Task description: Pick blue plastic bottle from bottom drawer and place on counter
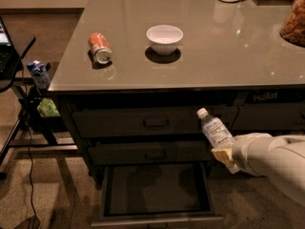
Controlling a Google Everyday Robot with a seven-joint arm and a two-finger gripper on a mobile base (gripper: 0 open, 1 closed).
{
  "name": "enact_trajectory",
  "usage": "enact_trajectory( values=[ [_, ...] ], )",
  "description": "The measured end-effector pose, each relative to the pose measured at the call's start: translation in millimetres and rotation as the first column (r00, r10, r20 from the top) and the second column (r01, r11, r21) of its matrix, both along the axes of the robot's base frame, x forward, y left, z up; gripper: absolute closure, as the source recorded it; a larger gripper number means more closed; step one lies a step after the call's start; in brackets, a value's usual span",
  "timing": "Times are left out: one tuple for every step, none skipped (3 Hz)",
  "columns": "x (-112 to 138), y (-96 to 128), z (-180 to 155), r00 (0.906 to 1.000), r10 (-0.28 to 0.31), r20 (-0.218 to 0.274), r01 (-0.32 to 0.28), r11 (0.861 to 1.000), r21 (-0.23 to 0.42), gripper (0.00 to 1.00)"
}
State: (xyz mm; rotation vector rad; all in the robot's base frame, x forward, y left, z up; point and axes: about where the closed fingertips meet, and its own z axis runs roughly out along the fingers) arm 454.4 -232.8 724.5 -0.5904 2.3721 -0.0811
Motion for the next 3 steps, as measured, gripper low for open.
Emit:
enact_trajectory(
  values=[
    [-6.1,5.3,44.6,0.9958,0.014,0.091,-0.015,1.0,0.013,1.0],
    [-14.7,6.1,105.9,0.9778,0.024,0.208,-0.024,1.0,-0.002,1.0],
    [-7.5,3.3,106.7,0.9808,0.015,0.195,-0.015,1.0,0.0,1.0]
  ],
)
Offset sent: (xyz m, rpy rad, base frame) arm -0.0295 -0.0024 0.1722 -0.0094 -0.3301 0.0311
